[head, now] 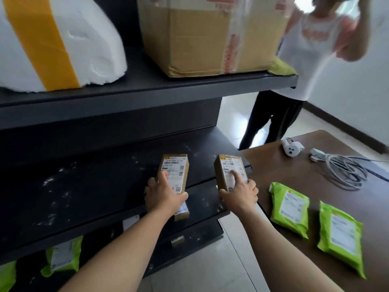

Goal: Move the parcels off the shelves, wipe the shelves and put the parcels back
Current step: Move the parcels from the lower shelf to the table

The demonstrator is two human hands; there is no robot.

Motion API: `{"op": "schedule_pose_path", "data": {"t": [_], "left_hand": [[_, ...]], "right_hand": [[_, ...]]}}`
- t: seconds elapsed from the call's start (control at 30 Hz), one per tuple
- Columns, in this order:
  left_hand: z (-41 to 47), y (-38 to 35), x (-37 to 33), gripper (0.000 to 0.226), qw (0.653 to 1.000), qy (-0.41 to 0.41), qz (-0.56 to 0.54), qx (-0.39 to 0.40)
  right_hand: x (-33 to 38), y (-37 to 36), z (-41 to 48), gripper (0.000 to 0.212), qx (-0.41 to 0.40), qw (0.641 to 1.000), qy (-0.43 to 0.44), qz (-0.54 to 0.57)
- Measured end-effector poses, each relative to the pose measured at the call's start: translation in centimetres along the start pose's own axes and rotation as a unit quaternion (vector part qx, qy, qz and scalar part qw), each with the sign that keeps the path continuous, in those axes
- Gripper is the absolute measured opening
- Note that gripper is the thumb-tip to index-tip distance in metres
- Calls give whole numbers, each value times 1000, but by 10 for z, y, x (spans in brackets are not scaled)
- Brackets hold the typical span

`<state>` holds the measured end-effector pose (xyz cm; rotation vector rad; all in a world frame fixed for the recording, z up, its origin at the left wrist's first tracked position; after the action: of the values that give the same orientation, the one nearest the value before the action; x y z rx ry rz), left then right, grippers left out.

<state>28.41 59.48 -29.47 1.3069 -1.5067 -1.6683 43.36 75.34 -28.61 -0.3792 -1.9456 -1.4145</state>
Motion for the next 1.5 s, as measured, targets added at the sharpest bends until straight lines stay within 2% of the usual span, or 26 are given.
{"op": "schedule_pose_path", "data": {"t": [0.43,0.87,1.13,1.5], "left_hand": [[-89,-50,-158,85,986,-154,11,57],[-249,-138,-336,86,949,-278,39,143],[-320,-200,-404,85,927,-323,75,173],[-359,-271,-451,90,903,-351,153,194]], "right_hand": [[-145,142,-17,75,-121,987,-99,34],[-337,292,-53,78,-172,964,-201,37],[-426,332,-69,77,-168,950,-263,26],[-501,333,-68,75,-139,935,-324,33]]}}
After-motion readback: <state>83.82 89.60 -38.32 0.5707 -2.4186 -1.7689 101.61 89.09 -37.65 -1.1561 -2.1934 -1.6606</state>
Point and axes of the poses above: each hand's wrist, its own z-axis towards the middle knuckle, its own y-axis out of the back of the hand, x = y × z, the point moved 2 cm from there along z, towards the middle knuckle, and after that the axes turned 15 degrees about z, right-handed, at the moved point
